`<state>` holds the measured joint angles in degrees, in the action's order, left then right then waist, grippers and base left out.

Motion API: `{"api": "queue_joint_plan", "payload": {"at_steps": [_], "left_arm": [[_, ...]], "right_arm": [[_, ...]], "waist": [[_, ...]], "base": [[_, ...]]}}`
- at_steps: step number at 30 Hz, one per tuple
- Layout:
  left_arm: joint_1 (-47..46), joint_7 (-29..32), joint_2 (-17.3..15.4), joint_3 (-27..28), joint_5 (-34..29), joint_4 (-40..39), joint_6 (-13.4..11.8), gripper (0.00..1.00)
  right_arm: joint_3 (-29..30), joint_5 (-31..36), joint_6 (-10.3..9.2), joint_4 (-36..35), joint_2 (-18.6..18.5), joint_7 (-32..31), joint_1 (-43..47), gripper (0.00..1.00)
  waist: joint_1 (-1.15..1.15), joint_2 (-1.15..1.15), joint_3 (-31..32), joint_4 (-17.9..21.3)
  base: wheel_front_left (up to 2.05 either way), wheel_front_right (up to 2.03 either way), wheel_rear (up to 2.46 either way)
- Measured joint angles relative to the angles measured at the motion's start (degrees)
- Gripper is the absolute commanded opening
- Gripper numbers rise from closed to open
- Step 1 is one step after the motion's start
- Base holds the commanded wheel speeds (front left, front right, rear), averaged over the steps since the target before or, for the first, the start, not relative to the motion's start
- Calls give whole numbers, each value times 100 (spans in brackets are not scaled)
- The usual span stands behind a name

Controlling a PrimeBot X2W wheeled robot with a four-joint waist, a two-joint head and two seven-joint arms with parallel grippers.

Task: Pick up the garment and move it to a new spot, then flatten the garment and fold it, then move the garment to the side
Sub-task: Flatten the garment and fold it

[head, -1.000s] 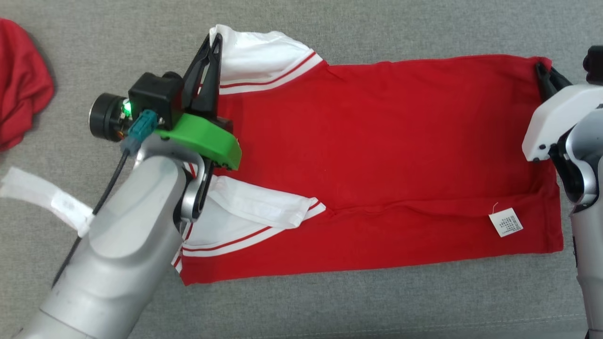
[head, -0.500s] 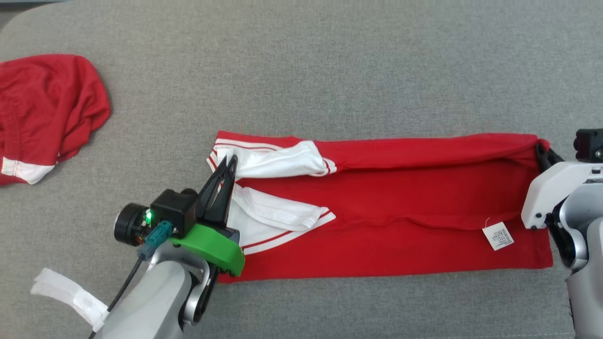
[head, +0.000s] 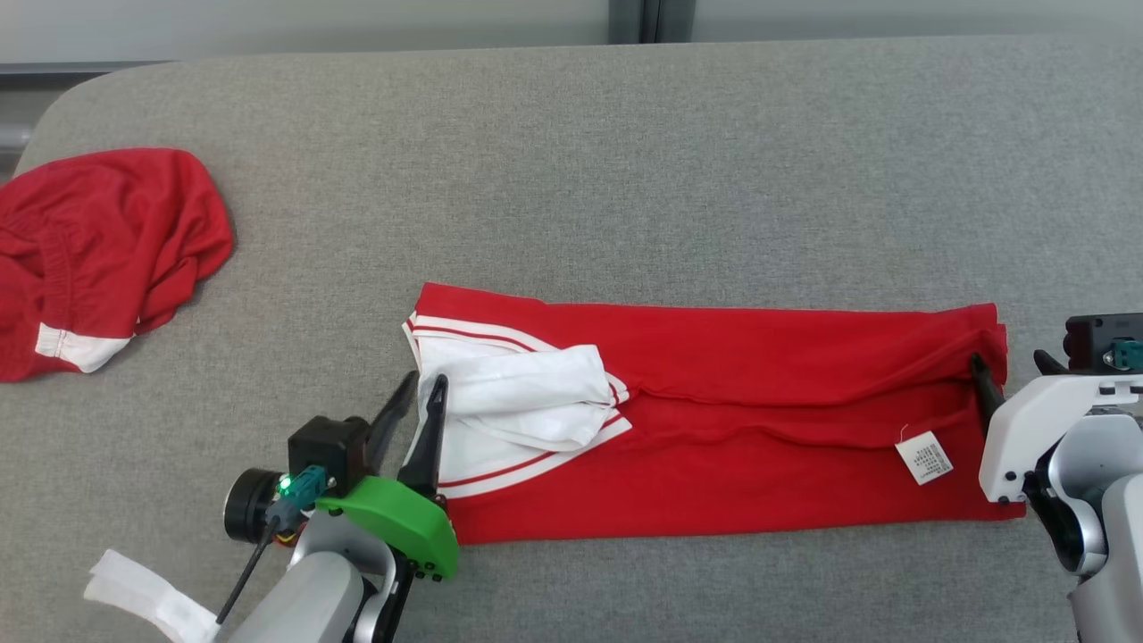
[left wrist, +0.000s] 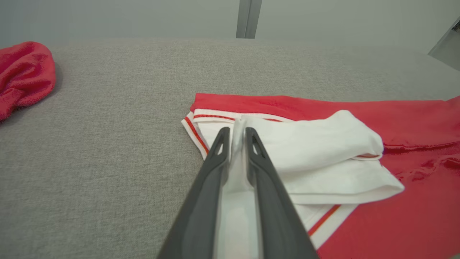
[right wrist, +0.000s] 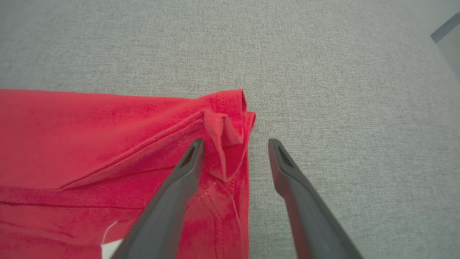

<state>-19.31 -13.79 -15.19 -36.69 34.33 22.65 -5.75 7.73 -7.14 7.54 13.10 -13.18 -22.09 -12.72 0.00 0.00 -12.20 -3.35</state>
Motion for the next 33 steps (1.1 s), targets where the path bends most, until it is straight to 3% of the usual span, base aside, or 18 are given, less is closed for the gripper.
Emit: {"api": "queue_joint_plan", "payload": {"at_steps": [7,12,15,18,23,33], "left_arm": [[353,-101,104,521,211,-293,31,100],[617,-125,380,1690,-57,-1220,464,100],[818,-133,584,2203,-476,-1330,840,100],[817,-134,735,2584,-853,-1260,1015,100],[821,-133,892,3006,-1351,-1116,1168,100],[959,-134,1104,3494,-1673,-1065,1281,100]], "right_arm": [[183,-148,0,-478,91,-67,294,100],[439,-244,0,-799,212,-240,414,100],[631,-244,0,-838,299,-255,434,100],[754,-243,-1,-793,432,-248,453,100],[886,-229,0,-617,639,-99,453,100],[1213,-129,-1,-134,911,288,346,100]], "waist": [[0,0,229,-23],[0,0,325,-104],[0,0,355,-179],[0,0,389,-227],[0,0,423,-222],[0,0,358,-183]], "base": [[0,0,0],[0,0,0],[0,0,0],[0,0,0],[0,0,0],[0,0,0]]}}
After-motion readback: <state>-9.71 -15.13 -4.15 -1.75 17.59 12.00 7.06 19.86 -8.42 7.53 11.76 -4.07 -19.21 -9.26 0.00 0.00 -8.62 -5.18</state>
